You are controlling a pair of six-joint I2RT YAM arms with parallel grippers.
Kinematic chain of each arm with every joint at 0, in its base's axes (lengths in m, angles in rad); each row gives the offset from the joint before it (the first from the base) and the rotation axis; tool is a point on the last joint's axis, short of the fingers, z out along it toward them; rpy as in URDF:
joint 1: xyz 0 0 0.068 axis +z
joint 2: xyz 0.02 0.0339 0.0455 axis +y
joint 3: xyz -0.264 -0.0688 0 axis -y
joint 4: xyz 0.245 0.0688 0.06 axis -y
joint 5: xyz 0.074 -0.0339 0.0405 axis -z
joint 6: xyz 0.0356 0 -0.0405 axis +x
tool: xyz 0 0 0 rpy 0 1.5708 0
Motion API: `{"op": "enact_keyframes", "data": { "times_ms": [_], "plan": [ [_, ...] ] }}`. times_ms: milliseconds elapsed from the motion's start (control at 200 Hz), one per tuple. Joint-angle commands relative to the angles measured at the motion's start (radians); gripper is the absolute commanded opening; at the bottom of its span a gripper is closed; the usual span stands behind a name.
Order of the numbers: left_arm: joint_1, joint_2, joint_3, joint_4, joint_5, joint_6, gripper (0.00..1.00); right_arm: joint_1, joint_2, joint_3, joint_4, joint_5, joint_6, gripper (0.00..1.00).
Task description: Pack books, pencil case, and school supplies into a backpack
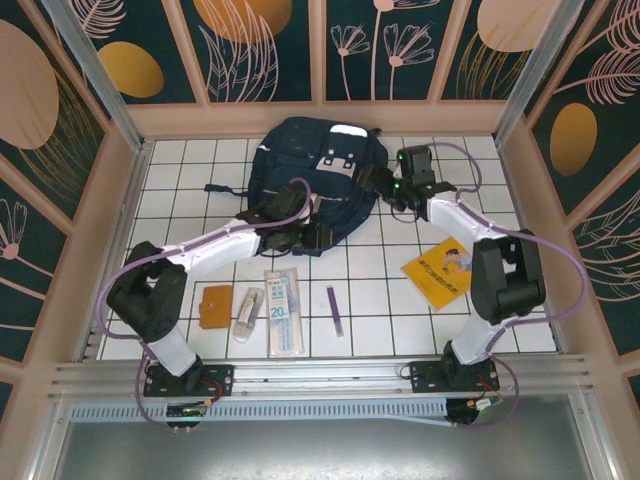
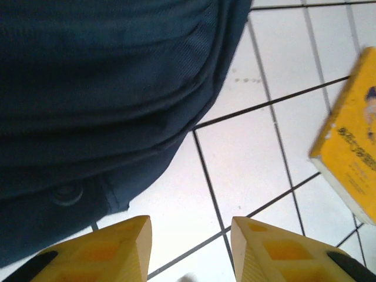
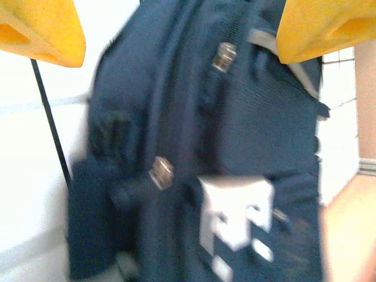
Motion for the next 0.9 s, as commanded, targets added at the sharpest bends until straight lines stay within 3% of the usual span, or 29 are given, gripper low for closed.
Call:
{"op": "enact_keyframes", "data": {
  "times_ms": [0, 305, 435, 480, 535, 611, 746, 831, 861, 891],
  "plan": [
    [0.007, 0.030, 0.035, -0.065, -0.111, -0.134, 0.41, 0.052, 0.031, -0.036, -0.102, -0.124, 0.263, 0.85],
    [0.007, 0.051, 0.045, -0.092, -0.188, -0.204, 0.43, 0.158, 0.051, -0.047, -0.005, -0.153, 0.365, 0.73],
    [0.008, 0.065, 0.062, -0.076, -0.211, -0.224, 0.43, 0.173, 0.077, -0.060, 0.045, -0.157, 0.406, 0.52],
    [0.008, 0.071, 0.070, -0.077, -0.221, -0.228, 0.43, 0.174, 0.081, -0.064, 0.067, -0.158, 0.420, 0.41],
    [0.008, 0.077, 0.080, -0.080, -0.230, -0.229, 0.43, 0.173, 0.081, -0.064, 0.100, -0.166, 0.432, 0.20],
    [0.010, 0.077, 0.089, -0.084, -0.240, -0.235, 0.43, 0.174, 0.075, -0.052, 0.116, -0.172, 0.442, 0.06],
    [0.022, 0.065, 0.093, -0.101, -0.258, -0.229, 0.43, 0.179, 0.032, -0.032, 0.117, -0.147, 0.442, 0.00],
    [0.034, 0.053, 0.080, -0.104, -0.266, -0.219, 0.43, 0.175, 0.011, -0.025, 0.112, -0.143, 0.446, 0.02],
    [0.037, 0.053, 0.075, -0.106, -0.267, -0.216, 0.42, 0.172, 0.007, -0.020, 0.086, -0.136, 0.444, 0.13],
    [0.038, 0.053, 0.073, -0.109, -0.267, -0.215, 0.42, 0.167, 0.004, -0.018, 0.048, -0.118, 0.446, 0.32]
  ]
}}
